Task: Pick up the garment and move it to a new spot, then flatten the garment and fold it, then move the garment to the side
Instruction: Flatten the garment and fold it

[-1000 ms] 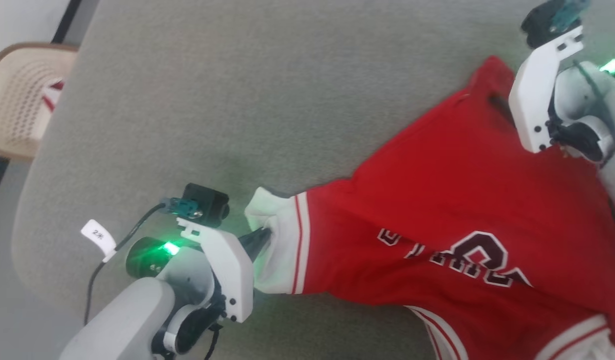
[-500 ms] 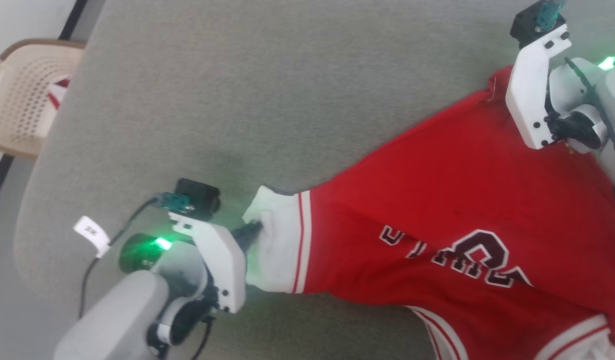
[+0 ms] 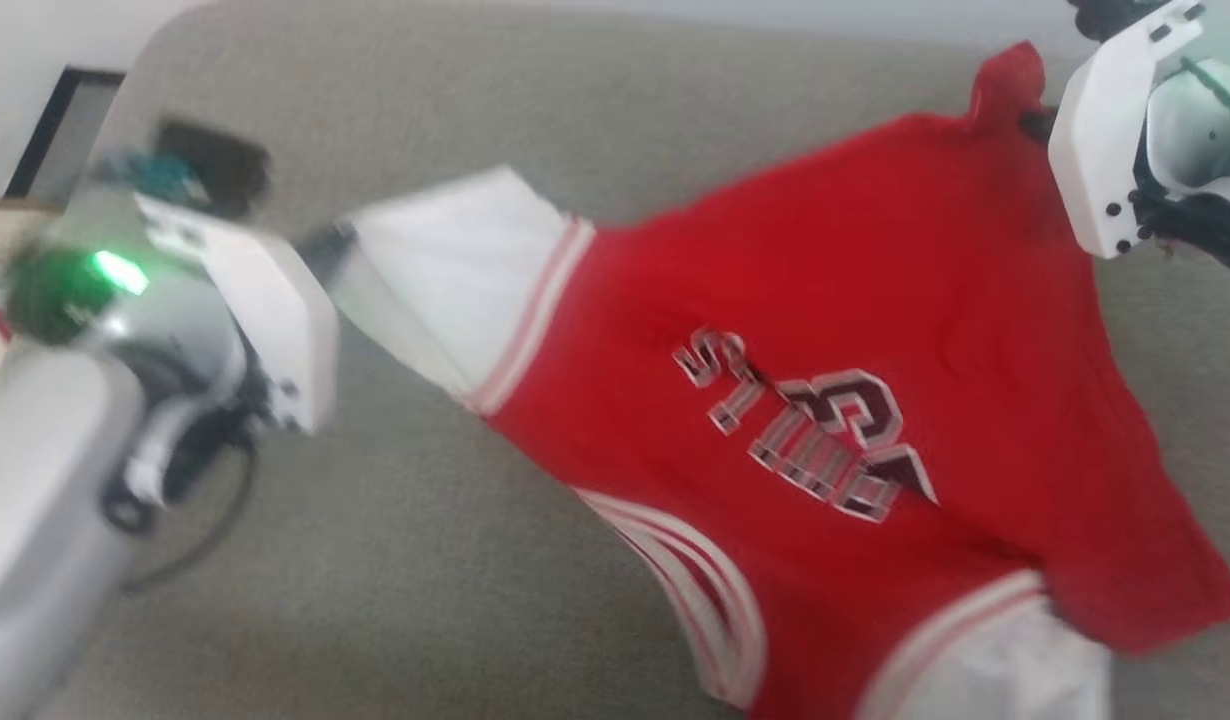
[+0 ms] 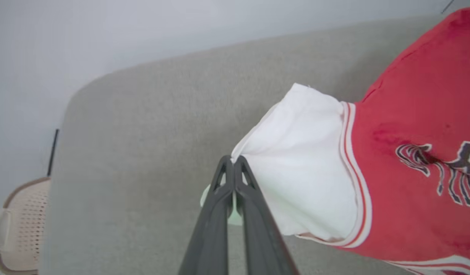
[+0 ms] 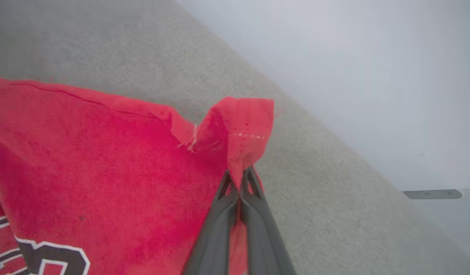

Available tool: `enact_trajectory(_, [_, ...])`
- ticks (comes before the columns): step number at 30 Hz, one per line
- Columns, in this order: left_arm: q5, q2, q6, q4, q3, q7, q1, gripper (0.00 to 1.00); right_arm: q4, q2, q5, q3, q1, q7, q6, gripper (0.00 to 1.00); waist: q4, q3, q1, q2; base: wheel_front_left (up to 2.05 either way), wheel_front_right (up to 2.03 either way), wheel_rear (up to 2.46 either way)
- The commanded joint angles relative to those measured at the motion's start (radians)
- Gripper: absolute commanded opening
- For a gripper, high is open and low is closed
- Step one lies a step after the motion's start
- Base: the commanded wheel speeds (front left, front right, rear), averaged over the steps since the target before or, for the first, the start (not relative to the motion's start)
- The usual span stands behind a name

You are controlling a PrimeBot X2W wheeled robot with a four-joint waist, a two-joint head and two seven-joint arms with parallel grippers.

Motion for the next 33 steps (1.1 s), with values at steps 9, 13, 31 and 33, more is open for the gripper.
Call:
enact_trajectory(9, [0.06, 0.07, -0.07, 0.066, 0.033, 0.085, -0.29, 0.0, -0.055, -0.013, 0.013, -0.043, -0.068, -0.11, -0.002, 0.0, -0.118, -0.136, 0.0, 0.0, 0.0, 0.0, 0.0])
enact_trajectory(13, [0.091, 0.067, -0.104, 0.137, 0.033, 0.093, -0.405, 0.0, -0.066, -0.003, 0.004, -0.081, -0.086, -0.129, -0.002, 0.0, -0.139, -0.159, 0.0, 0.0, 0.0, 0.0, 0.0])
enact_trajectory(31, [0.364, -0.107, -0.105, 0.554, 0.014, -0.371, -0.947, 0.0, 0.245, 0.15, -0.326, -0.269, -0.347, -0.459, -0.002, 0.0, -0.188, 0.122, 0.0, 0.0, 0.0, 0.0, 0.0])
enact_trajectory(33, [0.4, -0.123, -0.09, 0.596, 0.017, -0.45, -1.013, 0.0, 0.303, 0.168, -0.394, -0.307, -0.396, -0.537, -0.002, 0.0, -0.186, 0.164, 0.0, 0.0, 0.0, 0.0, 0.0])
